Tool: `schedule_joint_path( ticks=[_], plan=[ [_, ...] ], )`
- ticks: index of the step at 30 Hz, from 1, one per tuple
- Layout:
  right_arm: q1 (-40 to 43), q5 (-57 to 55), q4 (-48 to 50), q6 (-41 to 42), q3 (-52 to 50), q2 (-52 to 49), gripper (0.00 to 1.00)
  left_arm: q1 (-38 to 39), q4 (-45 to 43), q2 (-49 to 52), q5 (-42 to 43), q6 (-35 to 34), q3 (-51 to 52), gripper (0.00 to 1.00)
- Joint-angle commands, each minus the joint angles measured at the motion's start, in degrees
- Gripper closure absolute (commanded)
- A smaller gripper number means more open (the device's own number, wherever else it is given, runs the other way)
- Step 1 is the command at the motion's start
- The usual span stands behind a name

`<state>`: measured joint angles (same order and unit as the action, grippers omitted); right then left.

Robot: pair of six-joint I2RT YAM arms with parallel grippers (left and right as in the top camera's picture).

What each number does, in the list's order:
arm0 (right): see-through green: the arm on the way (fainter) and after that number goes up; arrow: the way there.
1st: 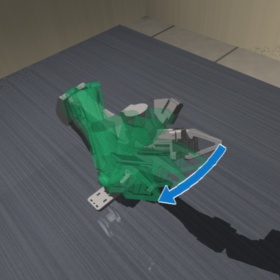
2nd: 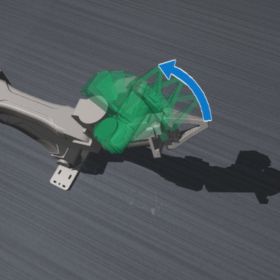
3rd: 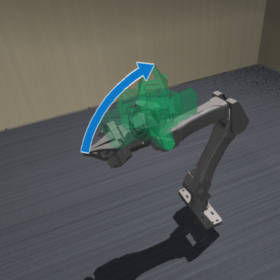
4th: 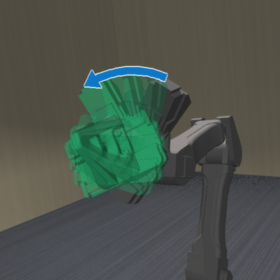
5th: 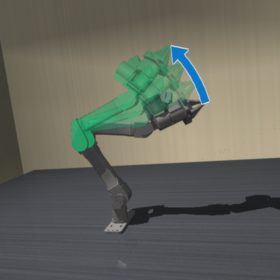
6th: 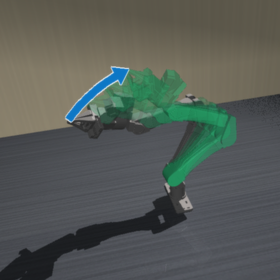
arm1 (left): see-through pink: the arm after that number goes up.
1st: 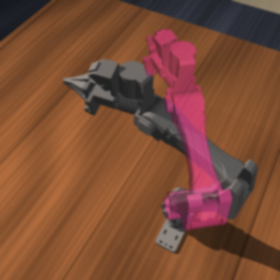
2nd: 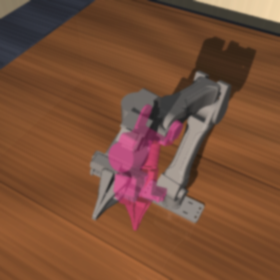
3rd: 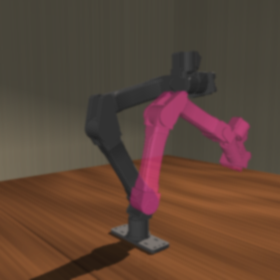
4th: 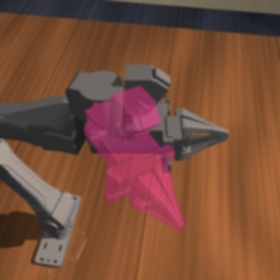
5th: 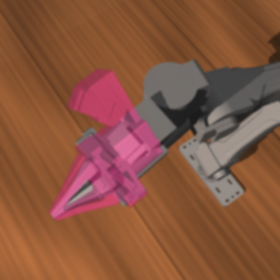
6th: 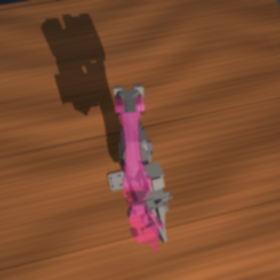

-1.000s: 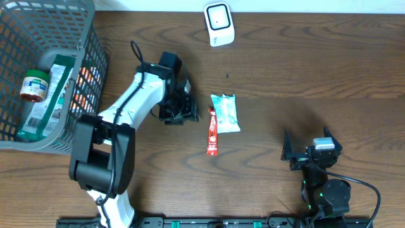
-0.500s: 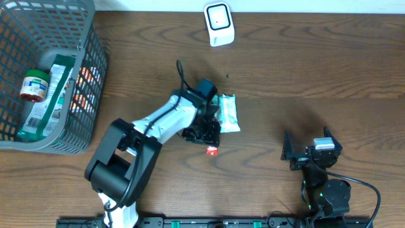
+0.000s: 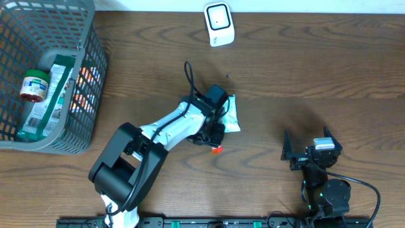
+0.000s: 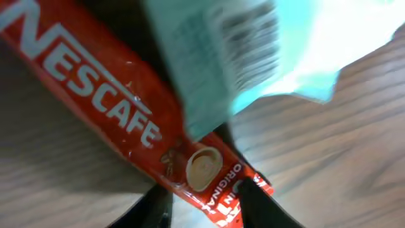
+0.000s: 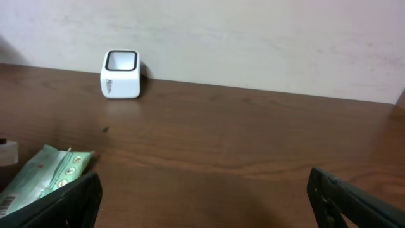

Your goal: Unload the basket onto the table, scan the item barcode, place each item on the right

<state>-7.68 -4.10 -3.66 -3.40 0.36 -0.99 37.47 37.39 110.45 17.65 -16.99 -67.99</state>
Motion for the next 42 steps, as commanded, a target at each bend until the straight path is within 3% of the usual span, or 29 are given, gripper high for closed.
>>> schedule_joint_path(
  ticks=[1,3,11,14,21,23,29,36,42],
  plan=[
    [-0.22,-0.31,-0.22,-0.11,-0.04,0.24,0.01,1.25,-1.51,0.46,-1.9,-0.52,2.25,0.8],
    [-0.22,-0.31,-0.22,-0.11,-0.04,0.24,0.01,1.22,-1.46,0.46,-1.9,-0.55,2.25,0.92],
    [-0.22,-0.31,-0.24,-0.11,-0.04,0.24,0.01,0.7,1.16,-0.87,-4.28,-1.33,2.21,0.93],
    [-0.22,-0.31,-0.24,-0.11,-0.04,0.24,0.01,-0.11,4.98,-4.59,-12.92,-4.17,1.84,0.93],
    [-0.22,-0.31,-0.24,-0.11,-0.04,0.24,0.01,0.28,10.49,-15.89,-41.9,-7.61,1.7,0.93],
    [-0.22,-0.31,-0.22,-0.11,-0.04,0.24,0.01,0.26,11.1,-16.26,-45.9,-7.56,1.7,0.93],
    [-0.24,-0.31,-0.24,-0.11,-0.04,0.24,0.01,0.22,11.3,-10.93,-51.28,-6.6,2.32,0.93],
    [-0.22,-0.31,-0.22,-0.09,-0.04,0.24,0.01,0.22,12.7,-1.36,-64.08,-3.91,2.29,0.93],
    [-0.22,-0.31,-0.22,-0.11,-0.04,0.24,0.01,0.22,8.7,2.45,-59.98,-3.65,2.29,0.93]
  ],
)
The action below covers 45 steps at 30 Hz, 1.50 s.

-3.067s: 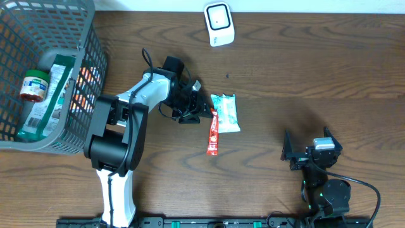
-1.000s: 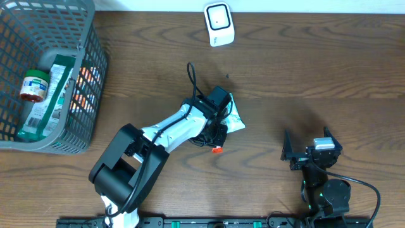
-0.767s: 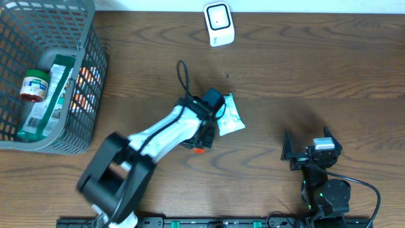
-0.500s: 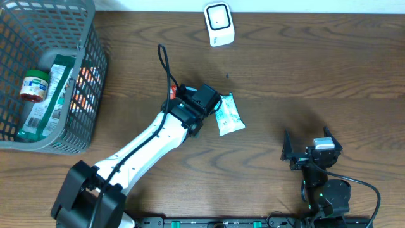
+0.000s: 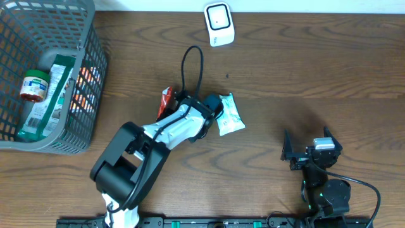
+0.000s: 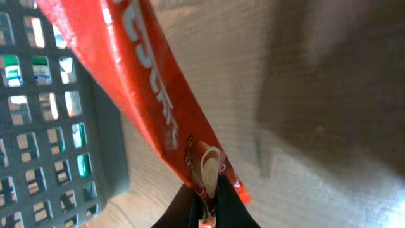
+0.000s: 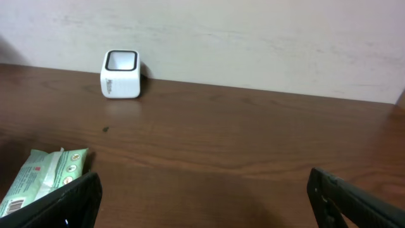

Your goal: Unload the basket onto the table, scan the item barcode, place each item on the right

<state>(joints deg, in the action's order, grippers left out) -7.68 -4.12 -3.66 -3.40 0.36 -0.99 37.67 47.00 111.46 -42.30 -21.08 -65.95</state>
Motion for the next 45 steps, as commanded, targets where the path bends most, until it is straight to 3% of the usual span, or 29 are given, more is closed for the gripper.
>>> schedule_joint_path(
  ticks=[1,16,27,31,40,41,45],
  plan=[
    [-0.22,-0.28,-0.24,-0.09,-0.04,0.24,0.01,0.02,-1.68,1.81,1.9,0.44,0.26,0.92],
    [-0.22,-0.28,-0.22,-0.11,-0.04,0.24,0.01,0.31,-5.38,2.69,12.98,0.44,0.26,0.93],
    [-0.22,-0.31,-0.22,-0.09,-0.04,0.24,0.01,0.68,-6.01,2.69,13.7,0.42,0.26,0.92],
    [-0.22,-0.28,-0.24,-0.11,-0.04,0.24,0.01,0.68,-6.43,2.69,16.37,0.46,0.26,0.85],
    [-0.22,-0.28,-0.24,-0.09,-0.04,0.24,0.01,0.68,-6.12,2.43,16.37,0.48,-0.7,0.83],
    [-0.22,-0.28,-0.22,-0.11,-0.04,0.24,0.01,0.68,-6.12,2.32,16.39,0.48,-0.7,0.79],
    [-0.22,-0.31,-0.24,-0.09,-0.04,0.24,0.01,0.68,-6.14,1.42,16.39,0.46,-0.72,0.77]
  ],
)
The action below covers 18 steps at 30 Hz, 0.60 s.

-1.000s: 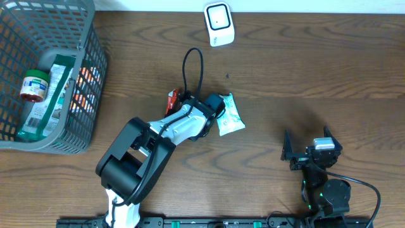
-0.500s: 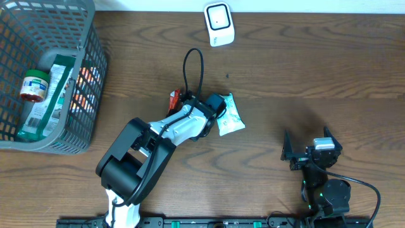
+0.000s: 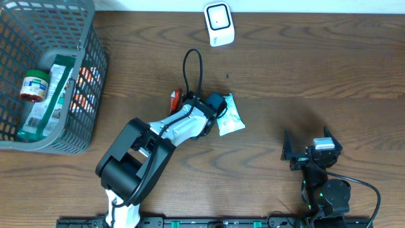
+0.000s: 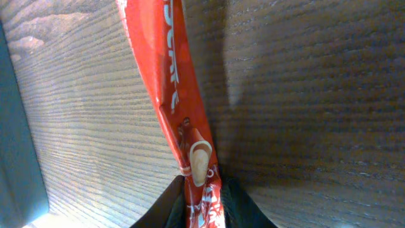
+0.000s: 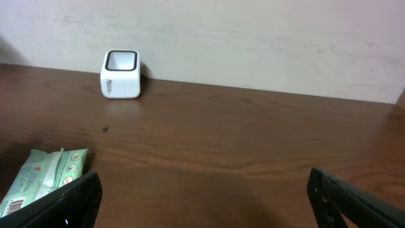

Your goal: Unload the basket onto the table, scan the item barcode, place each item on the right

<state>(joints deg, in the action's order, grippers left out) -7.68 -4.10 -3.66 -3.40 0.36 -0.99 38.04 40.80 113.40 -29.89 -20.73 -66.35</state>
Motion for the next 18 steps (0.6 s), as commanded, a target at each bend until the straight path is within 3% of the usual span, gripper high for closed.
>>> schedule_joint_path(
  ticks=[1,18],
  plan=[
    [-0.22,-0.33,-0.22,-0.09,-0.04,0.24,0.01,0.31,0.07,-0.79,4.0,0.11,-0.33,0.76],
    [-0.22,-0.31,-0.24,-0.11,-0.04,0.24,0.01,0.31,0.0,-3.74,6.99,0.09,-2.69,0.72]
  ],
)
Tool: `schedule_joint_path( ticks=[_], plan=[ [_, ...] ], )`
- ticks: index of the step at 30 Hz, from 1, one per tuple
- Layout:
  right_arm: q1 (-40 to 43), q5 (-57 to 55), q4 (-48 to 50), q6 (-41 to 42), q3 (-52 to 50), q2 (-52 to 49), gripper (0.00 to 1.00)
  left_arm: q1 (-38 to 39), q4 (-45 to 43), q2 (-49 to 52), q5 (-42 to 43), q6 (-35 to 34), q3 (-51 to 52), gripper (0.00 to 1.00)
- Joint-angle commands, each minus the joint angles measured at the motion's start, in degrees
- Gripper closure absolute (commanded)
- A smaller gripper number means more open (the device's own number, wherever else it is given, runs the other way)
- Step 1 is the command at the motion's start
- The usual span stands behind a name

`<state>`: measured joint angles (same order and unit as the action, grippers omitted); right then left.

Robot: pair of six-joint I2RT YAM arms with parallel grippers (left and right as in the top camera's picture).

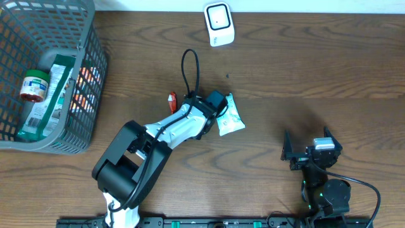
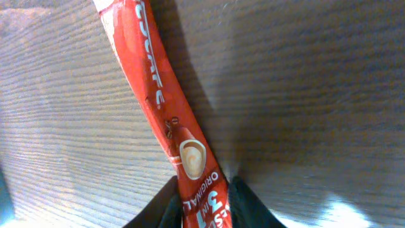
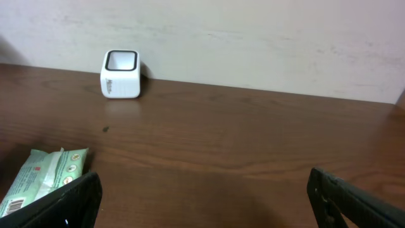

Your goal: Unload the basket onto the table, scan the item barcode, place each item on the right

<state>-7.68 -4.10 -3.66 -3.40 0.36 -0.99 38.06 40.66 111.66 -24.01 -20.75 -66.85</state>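
Note:
My left gripper (image 2: 204, 201) is shut on the lower end of a red Nescafe 3-in-1 sachet (image 2: 158, 107), which slants up and left over the wood, its shadow beside it. From overhead, only the sachet's red tip (image 1: 171, 97) shows past the left gripper (image 1: 183, 102), left of a green wipes pack (image 1: 229, 116). The white scanner (image 1: 218, 24) stands at the table's far edge and shows in the right wrist view as a white scanner (image 3: 120, 75). My right gripper (image 3: 205, 202) rests open and holds nothing, at the front right.
A grey wire basket (image 1: 88, 76) with a jar and several packets stands at the far left. The green pack (image 3: 39, 177) lies ahead-left of the right gripper. The left arm's black cable (image 1: 188, 66) loops above the wrist.
The sachet now slants more in the left wrist view, and the basket's edge has left that view. From overhead its red tip sits slightly further left. The right arm is unchanged.
First my left jaws stood open around the red sachet, which lay partly under the green pack. Then the gripper was shut on the sachet, held left of the pack with the basket behind it. It has stayed there since, turning a little.

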Motion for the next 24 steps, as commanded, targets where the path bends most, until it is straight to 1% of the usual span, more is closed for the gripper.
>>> schedule_joint_path(
  ticks=[1,3,8,10,17,24],
  plan=[
    [-0.22,-0.31,-0.24,-0.09,-0.04,0.24,0.01,0.28,0.13,-2.14,1.14,0.11,-2.56,0.72],
    [-0.22,-0.31,-0.22,-0.09,-0.04,0.24,0.01,0.26,0.09,-2.16,2.32,0.11,-3.15,0.71],
    [-0.22,-0.31,-0.22,-0.09,-0.04,0.24,0.01,0.26,-2.82,-2.16,11.08,0.11,-3.26,0.7],
    [-0.22,-0.31,-0.22,-0.09,-0.04,0.24,0.01,0.26,-4.28,-2.16,13.4,0.11,-3.26,0.7],
    [-0.22,-0.33,-0.24,-0.11,-0.04,0.24,0.01,-0.28,-8.41,-2.16,13.77,0.09,-3.26,0.7],
    [-0.22,-0.31,-0.22,-0.11,-0.04,0.24,0.01,-0.66,-9.33,-2.16,14.58,0.11,-3.3,0.7]
  ],
)
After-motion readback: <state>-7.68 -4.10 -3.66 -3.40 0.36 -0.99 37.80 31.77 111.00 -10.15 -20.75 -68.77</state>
